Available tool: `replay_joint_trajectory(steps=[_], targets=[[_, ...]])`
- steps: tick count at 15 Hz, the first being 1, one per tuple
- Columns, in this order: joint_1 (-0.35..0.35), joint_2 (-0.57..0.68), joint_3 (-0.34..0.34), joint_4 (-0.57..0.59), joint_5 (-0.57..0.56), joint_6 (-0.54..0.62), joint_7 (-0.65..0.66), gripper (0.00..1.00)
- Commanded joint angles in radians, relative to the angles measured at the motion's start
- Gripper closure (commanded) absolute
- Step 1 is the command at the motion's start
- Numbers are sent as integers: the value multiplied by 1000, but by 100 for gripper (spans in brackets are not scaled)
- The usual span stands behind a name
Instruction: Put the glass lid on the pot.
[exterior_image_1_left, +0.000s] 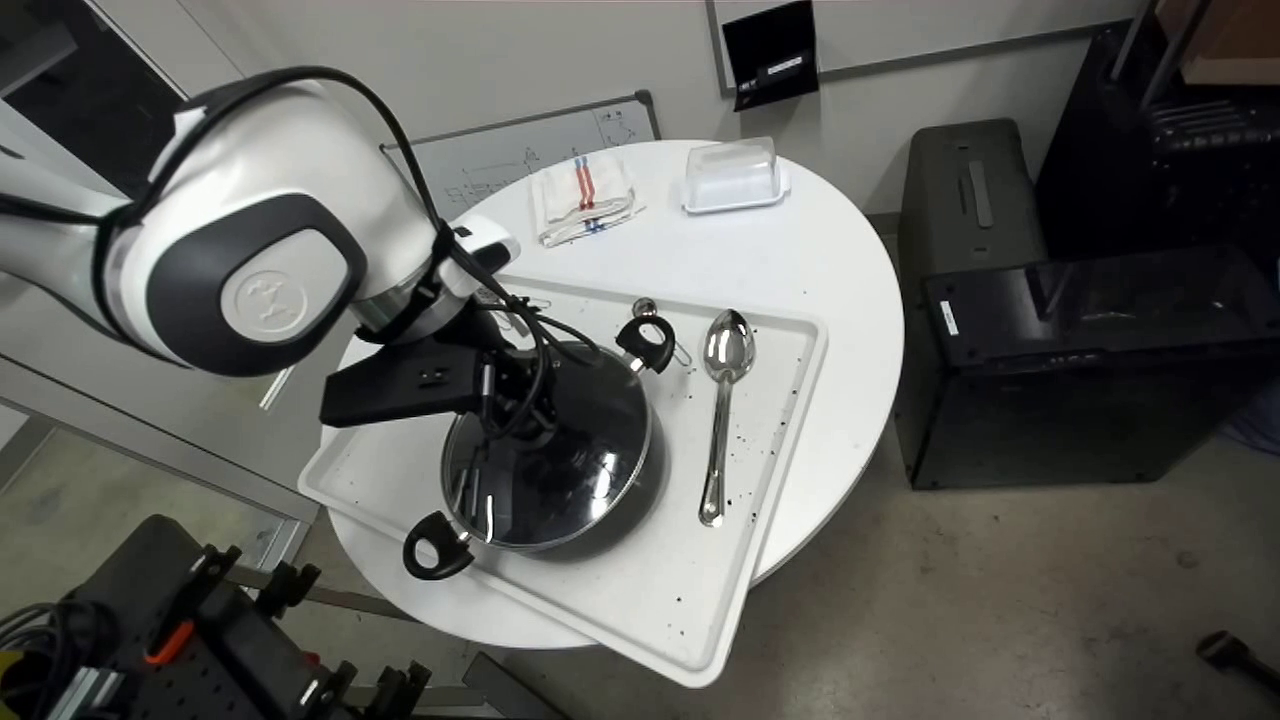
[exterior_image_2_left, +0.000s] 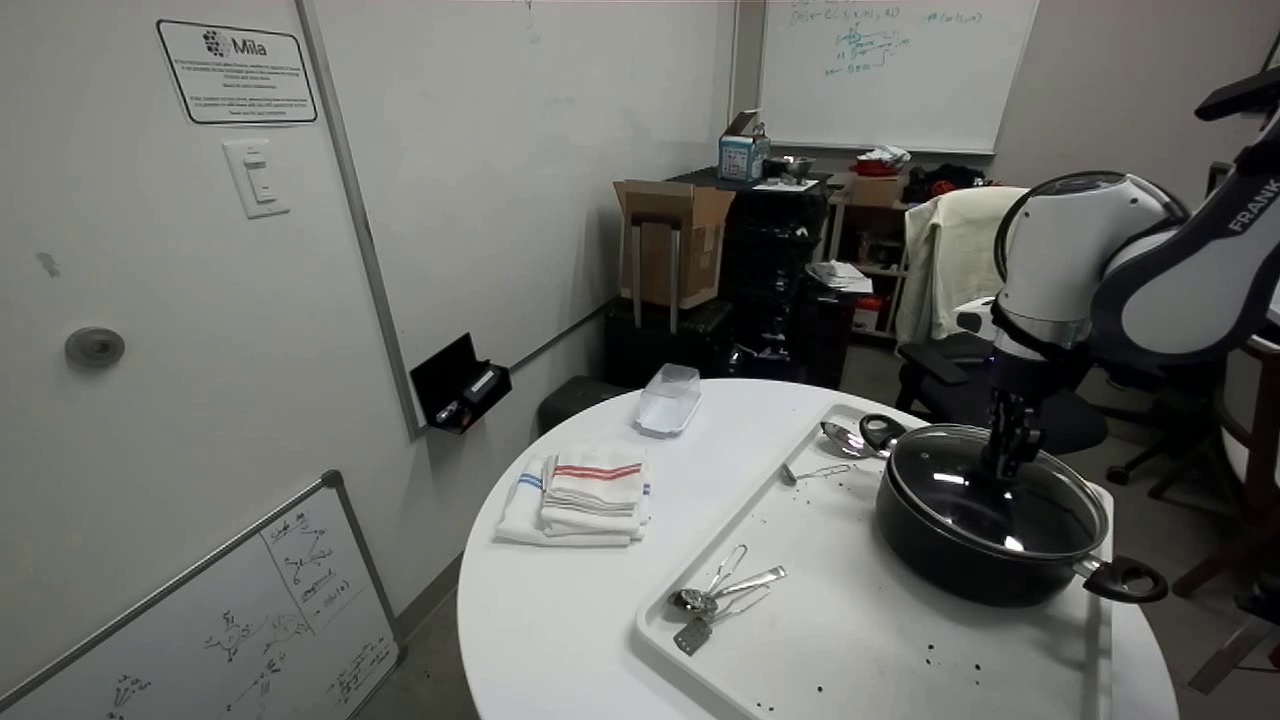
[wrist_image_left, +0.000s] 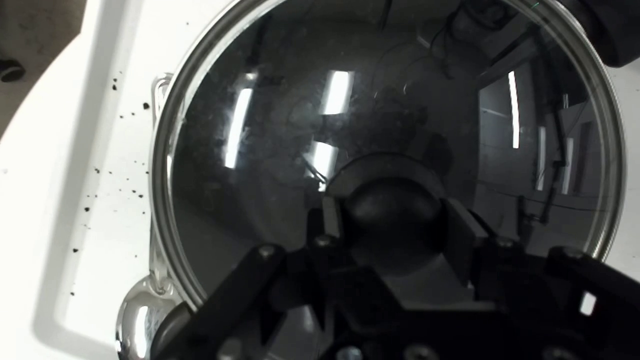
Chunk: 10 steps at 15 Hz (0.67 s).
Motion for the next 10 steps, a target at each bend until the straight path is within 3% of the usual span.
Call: replay_joint_trajectory(steps=[1, 10], targets=[[-5, 3, 12, 9, 19, 17, 2, 75], [-8, 20, 18, 19, 21, 26, 1, 75]])
